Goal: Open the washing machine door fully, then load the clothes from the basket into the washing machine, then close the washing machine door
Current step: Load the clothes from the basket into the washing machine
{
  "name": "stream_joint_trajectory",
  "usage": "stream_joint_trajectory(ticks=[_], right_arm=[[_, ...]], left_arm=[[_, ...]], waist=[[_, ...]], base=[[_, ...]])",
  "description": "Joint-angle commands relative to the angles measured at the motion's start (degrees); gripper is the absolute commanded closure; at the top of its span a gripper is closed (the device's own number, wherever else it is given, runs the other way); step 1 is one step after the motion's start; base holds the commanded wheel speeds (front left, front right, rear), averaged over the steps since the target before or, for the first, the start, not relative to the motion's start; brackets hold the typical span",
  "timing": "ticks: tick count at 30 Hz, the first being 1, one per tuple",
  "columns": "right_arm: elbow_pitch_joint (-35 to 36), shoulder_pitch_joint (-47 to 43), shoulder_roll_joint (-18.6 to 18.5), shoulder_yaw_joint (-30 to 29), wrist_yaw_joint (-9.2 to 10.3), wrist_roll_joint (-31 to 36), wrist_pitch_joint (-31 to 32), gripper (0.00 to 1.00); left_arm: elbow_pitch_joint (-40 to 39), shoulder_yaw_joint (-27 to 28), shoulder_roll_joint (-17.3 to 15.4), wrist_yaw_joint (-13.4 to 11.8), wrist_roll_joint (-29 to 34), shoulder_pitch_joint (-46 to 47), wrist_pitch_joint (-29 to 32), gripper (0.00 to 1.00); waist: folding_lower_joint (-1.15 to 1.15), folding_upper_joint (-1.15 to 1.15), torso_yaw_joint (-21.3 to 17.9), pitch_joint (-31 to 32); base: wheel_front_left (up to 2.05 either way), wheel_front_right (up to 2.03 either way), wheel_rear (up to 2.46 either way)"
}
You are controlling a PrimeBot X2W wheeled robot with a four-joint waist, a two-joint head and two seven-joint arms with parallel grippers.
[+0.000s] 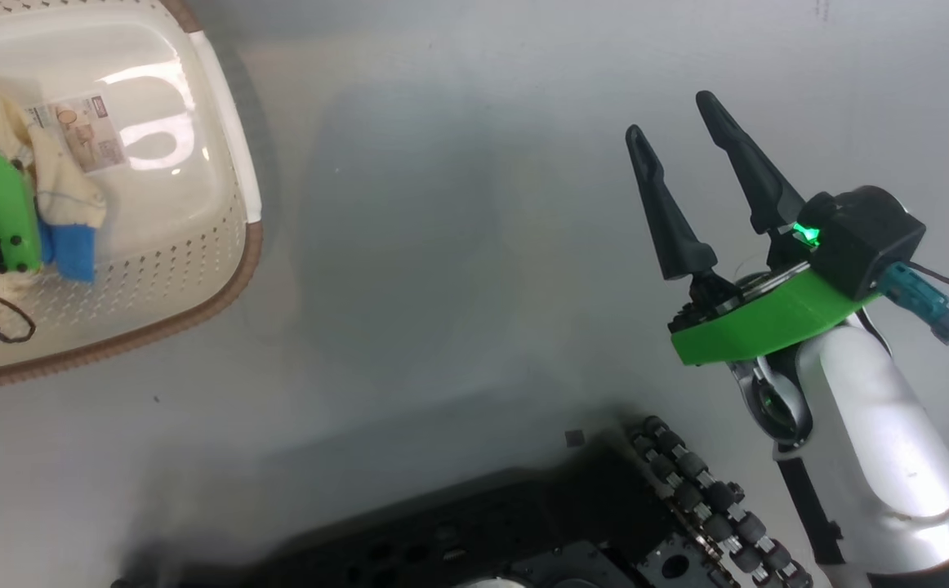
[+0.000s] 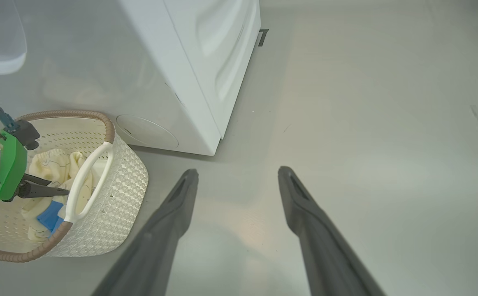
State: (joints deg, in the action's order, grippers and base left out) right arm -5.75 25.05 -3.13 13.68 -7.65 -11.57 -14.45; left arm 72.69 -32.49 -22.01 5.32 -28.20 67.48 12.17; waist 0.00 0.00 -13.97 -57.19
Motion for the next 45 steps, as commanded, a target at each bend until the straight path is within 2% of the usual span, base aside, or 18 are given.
stream_joint_trajectory(ticks=[1, 6, 15, 27, 28, 29, 30, 45], right_arm=[[1.61, -2.38, 0.24, 1.38, 0.16, 0.36, -0.55, 0.00], [1.77, -2.63, 0.24, 1.92, 0.16, 0.81, -0.55, 0.00], [2.36, -3.86, 0.24, 2.35, 0.16, 1.78, -0.55, 0.00], [4.04, -5.47, 0.25, 1.93, 0.16, 3.16, -0.55, 0.00], [4.11, -5.52, 0.25, 1.86, 0.16, 3.27, -0.55, 0.00], [4.16, -5.53, 0.25, 1.79, 0.16, 3.34, -0.55, 0.00], [4.21, -5.49, 0.25, 1.73, 0.16, 3.41, -0.55, 0.00], [3.88, -1.58, 0.25, 2.21, 0.16, 3.53, -0.55, 0.00]], left_arm=[[0.22, 0.21, -2.54, -0.95, 0.84, 0.29, 0.73, 0.00], [0.65, 0.06, -1.79, -1.97, 0.59, 0.98, 2.06, 0.00], [1.03, 0.00, 0.74, -1.79, -0.68, 1.63, 3.70, 0.00], [1.21, -0.37, 1.79, -3.65, -1.54, 1.37, 5.68, 0.00], [1.22, -0.27, 1.85, -3.76, -1.75, 1.32, 5.92, 0.51], [1.23, -0.20, 1.91, -3.80, -1.93, 1.30, 5.98, 0.82], [1.23, -0.18, 1.97, -3.75, -2.06, 1.28, 5.91, 1.00], [1.25, -0.99, 0.83, -2.15, -2.48, -0.24, -0.55, 1.00]], waist=[[0.00, 0.00, 0.23, -0.22], [0.00, 0.00, 0.37, -0.57], [0.00, 0.00, 0.77, -1.41], [0.00, 0.00, 1.23, -2.25], [0.00, 0.00, 1.29, -2.31], [0.00, 0.00, 1.36, -2.37], [0.00, 0.00, 1.43, -2.42], [0.00, 0.00, 1.57, 0.21]], base=[[0.00, 0.00, 0.00], [0.00, 0.00, 0.00], [0.00, 0.00, 0.00], [0.00, 0.00, 0.00], [0.00, 0.00, 0.00], [0.00, 0.00, 0.00], [0.00, 0.00, 0.00], [0.00, 0.00, 0.00]])
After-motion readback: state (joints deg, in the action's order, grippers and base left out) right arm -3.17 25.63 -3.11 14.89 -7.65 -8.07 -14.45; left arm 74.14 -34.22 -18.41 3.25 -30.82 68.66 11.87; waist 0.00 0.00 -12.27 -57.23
